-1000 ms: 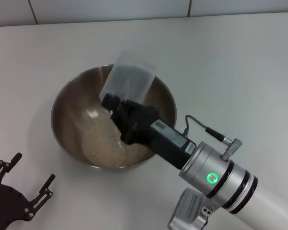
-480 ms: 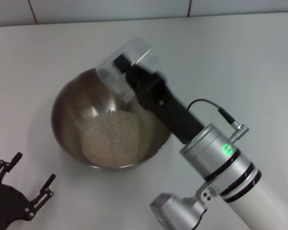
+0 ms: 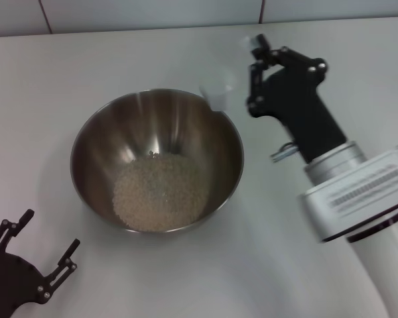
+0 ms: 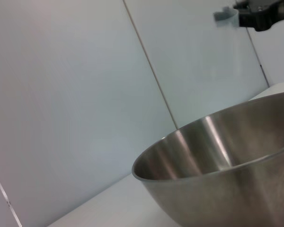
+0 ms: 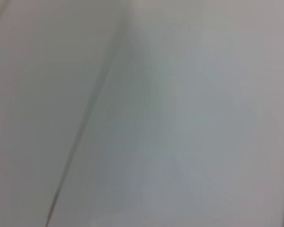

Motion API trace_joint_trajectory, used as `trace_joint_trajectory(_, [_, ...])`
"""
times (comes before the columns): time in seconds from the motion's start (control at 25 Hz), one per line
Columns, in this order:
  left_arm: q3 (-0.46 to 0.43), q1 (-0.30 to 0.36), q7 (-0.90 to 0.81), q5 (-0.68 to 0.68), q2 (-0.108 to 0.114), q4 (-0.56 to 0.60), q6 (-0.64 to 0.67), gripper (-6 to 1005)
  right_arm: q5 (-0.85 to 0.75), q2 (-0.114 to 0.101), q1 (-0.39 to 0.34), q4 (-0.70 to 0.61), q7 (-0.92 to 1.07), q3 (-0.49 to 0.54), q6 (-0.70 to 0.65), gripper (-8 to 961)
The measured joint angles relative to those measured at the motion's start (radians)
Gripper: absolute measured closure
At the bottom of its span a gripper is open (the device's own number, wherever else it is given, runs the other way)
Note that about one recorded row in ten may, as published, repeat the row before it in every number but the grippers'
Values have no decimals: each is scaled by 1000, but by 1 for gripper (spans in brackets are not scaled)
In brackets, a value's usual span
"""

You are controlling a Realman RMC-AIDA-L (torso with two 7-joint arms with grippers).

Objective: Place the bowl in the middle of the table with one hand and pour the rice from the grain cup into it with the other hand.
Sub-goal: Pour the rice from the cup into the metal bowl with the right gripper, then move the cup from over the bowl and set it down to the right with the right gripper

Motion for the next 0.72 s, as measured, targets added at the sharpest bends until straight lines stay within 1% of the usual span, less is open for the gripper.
trace_joint_trajectory(0.04, [1, -1, 0, 0, -1, 0, 1, 189, 0, 0, 0, 0, 0, 0, 0, 917])
trace_joint_trajectory(0.08, [2, -1, 0, 0, -2, 1, 2, 188, 0, 4, 5, -78, 154, 18, -14, 917])
trace_joint_trajectory(0.12, [2, -1, 0, 0, -2, 1, 2, 188, 0, 4, 5, -78, 154, 18, -14, 916])
trace_joint_trajectory(0.24, [2, -2, 0, 0, -3, 0, 3, 188, 3, 7, 16, -182, 317, 37, -8, 915])
trace_joint_trajectory(0.28, [2, -2, 0, 0, -3, 0, 2, 188, 5, 9, 25, -225, 363, 48, 24, 915])
trace_joint_trajectory(0.36, [0, -2, 0, 0, -3, 0, -1, 188, 5, 10, 28, -237, 372, 54, 49, 915])
trace_joint_trajectory(0.4, [0, -2, 0, 0, -4, 0, -1, 188, 7, 10, 35, -253, 376, 61, 105, 914])
trace_joint_trajectory(0.44, [0, -2, 0, 0, -4, 0, -1, 188, 7, 10, 35, -253, 376, 61, 105, 914])
trace_joint_trajectory(0.48, [-1, -2, 0, 0, -4, 0, -2, 188, 7, 10, 41, -264, 376, 61, 159, 914])
trace_joint_trajectory(0.52, [-1, -2, 0, 0, -4, 0, -2, 188, 7, 10, 41, -264, 376, 61, 159, 913])
trace_joint_trajectory(0.56, [-1, -1, 0, 0, -5, 1, -2, 188, 8, 10, 47, -270, 373, 59, 205, 913])
trace_joint_trajectory(0.6, [-1, -1, 0, 0, -5, 1, -2, 188, 8, 10, 47, -270, 373, 59, 205, 913])
trace_joint_trajectory(0.68, [0, -1, 0, 0, -6, 0, -2, 188, 7, 10, 57, -276, 373, 54, 269, 912])
trace_joint_trajectory(0.72, [0, -1, 0, 0, -6, 0, -2, 188, 7, 10, 57, -276, 373, 54, 269, 912])
